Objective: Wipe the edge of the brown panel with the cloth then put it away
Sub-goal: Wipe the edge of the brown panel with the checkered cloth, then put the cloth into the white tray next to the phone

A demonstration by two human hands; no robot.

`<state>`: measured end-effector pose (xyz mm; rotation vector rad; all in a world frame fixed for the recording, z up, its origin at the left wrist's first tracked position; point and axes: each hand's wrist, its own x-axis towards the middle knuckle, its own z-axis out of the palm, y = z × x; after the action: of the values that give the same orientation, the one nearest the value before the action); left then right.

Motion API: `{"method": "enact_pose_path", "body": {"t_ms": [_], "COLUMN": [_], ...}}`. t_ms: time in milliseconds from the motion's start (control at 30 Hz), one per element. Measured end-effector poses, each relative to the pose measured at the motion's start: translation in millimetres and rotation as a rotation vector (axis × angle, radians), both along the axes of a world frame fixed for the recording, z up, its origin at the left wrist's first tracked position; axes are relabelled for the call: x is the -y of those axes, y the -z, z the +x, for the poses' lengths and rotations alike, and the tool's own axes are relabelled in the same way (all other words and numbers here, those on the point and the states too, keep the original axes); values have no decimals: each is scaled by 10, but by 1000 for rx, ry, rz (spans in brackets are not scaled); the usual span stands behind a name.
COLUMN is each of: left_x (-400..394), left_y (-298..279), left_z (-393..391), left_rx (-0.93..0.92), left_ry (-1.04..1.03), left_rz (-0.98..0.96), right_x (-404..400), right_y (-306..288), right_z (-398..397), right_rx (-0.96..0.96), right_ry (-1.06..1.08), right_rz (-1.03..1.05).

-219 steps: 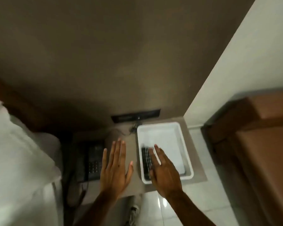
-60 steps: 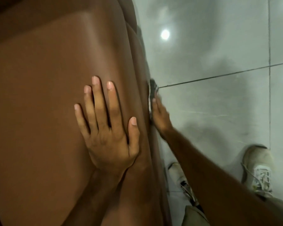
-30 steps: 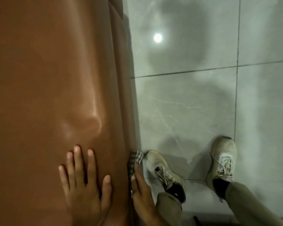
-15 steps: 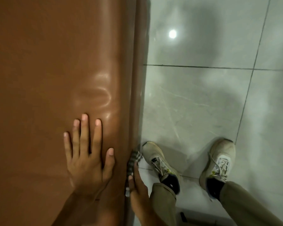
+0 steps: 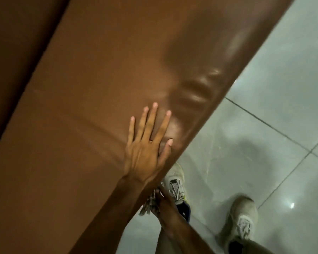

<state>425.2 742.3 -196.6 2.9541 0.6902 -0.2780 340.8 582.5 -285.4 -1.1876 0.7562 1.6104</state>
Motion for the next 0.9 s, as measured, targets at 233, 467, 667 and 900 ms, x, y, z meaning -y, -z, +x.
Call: {"method": "enact_pose_path", "body": {"t_ms": [233, 467, 667, 900], "left_x": [764, 2516, 5010, 7196], "left_y": [-534, -1649, -1727, -1109], "left_z": [-1396, -2894, -3999, -4551], "left_rx": [-132, 268, 283, 178], "left_ry": [-682, -1557, -2276, -2656], "left_rz": [-230, -230, -61, 23], "right_x": [735, 1369, 2139, 3379], "right_y": [-1014, -2189, -2648, -2277], "right_z": [419, 110, -1092, -2891], "right_rx": [336, 533, 589, 687], "right_ry": [-571, -1181, -1681, -2046], "right_rz": [189, 460, 887, 1464]}}
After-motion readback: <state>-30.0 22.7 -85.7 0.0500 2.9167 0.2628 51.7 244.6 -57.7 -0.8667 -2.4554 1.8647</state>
